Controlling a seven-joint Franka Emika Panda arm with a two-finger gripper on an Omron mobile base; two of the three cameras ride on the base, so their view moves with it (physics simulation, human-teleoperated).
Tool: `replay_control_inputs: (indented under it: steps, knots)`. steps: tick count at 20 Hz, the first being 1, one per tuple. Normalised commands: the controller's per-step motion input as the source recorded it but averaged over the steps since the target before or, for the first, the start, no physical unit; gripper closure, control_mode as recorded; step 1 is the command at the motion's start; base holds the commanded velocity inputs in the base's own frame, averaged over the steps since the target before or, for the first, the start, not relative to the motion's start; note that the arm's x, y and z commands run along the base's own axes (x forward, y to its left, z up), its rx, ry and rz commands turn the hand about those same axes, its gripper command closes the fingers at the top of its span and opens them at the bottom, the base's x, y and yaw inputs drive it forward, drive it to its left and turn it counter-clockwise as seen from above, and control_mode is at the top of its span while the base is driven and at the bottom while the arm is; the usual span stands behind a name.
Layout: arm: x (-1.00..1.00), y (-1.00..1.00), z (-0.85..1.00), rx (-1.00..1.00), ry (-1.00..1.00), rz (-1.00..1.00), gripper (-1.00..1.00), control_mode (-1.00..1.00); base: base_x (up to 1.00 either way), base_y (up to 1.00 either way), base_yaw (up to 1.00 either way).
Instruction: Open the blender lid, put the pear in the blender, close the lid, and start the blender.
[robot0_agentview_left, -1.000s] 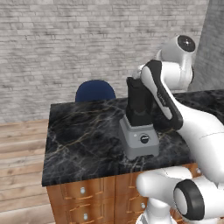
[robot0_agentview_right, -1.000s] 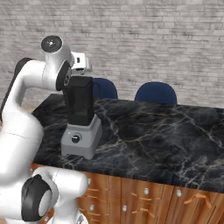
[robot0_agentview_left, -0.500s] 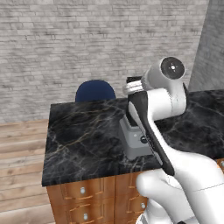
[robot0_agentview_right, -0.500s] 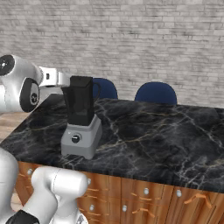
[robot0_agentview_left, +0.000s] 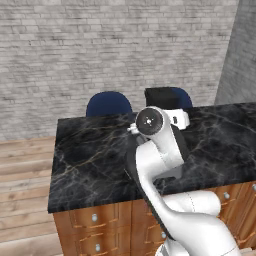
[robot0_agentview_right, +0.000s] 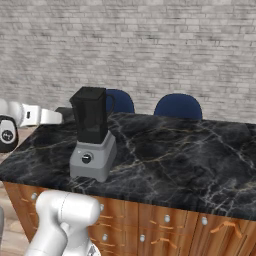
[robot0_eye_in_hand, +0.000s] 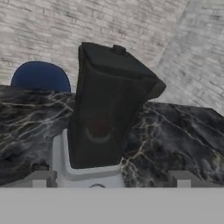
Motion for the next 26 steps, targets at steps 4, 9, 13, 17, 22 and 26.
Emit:
replay_control_inputs:
  steps: [4,9,13,17,22,26]
  knots:
    - [-0.01,0.00,-0.47,-0.19,0.19,-0.20,-1.00,-1.00,0.00,0.00,0.00]
    - [0.00,0.00,-0.65,-0.16,0.12,-0.16,-1.00,-1.00,0.00,0.00,0.00]
    - [0.00,0.00,-0.60,-0.11,0.04,-0.07,-1.00,-1.00,0.00,0.00,0.00]
    - [0.05,-0.08,-0.38,-0.01,0.02,-0.07,-1.00,-1.00,0.00,0.00,0.00]
    - [0.04,-0.24,-0.28,-0.01,0.07,-0.10,-1.00,-1.00,0.00,0.00,0.00]
    - [0.18,-0.16,-0.18,-0.01,0.03,-0.07,-1.00,-1.00,0.00,0.00,0.00]
